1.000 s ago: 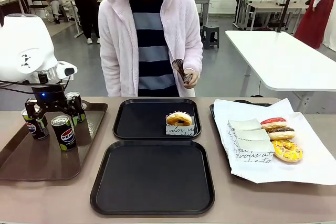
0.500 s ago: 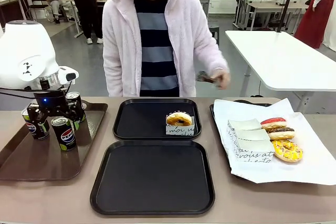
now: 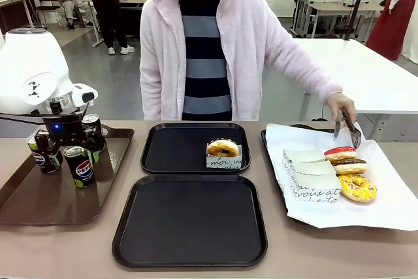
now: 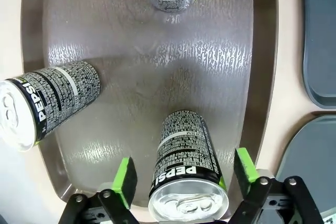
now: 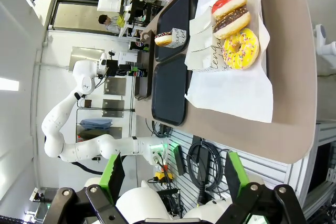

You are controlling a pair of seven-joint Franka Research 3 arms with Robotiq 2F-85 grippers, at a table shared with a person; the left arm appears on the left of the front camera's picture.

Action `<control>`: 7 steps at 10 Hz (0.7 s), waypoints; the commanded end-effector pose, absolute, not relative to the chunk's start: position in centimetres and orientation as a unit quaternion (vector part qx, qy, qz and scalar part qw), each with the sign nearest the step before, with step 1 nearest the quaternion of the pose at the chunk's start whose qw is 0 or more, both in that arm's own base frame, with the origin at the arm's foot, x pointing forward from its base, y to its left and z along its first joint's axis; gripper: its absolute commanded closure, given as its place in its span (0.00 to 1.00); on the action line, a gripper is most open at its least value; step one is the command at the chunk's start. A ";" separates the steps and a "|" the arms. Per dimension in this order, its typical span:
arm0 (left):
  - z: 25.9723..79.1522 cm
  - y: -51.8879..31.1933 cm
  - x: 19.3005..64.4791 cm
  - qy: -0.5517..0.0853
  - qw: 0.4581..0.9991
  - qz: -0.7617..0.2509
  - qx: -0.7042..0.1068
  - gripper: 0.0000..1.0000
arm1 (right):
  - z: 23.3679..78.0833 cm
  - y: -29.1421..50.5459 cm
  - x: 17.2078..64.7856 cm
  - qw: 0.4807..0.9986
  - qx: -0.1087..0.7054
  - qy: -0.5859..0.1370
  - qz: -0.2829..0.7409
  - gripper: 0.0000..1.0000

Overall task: Set up donuts and drinks on trays.
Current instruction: Pick up one Pepsi coke and place it on the Flat Tray.

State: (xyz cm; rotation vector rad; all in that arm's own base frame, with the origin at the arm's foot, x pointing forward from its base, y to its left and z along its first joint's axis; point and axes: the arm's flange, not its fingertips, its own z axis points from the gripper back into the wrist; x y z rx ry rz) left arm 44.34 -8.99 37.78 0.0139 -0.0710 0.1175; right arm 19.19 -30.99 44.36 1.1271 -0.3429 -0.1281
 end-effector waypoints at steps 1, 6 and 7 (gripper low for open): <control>37.5 -9.2 43.8 -0.047 0.997 0.066 0.008 0.55 | 44.4 -31.0 19.1 0.826 0.536 -0.164 -0.060 0.00; 38.1 -9.1 43.9 -0.014 0.997 0.078 0.014 0.90 | 44.4 -31.0 19.1 0.826 0.536 -0.164 -0.060 0.00; 39.0 -9.2 43.7 -0.010 0.998 0.062 0.021 0.95 | 44.4 -31.0 19.1 0.826 0.536 -0.164 -0.060 0.00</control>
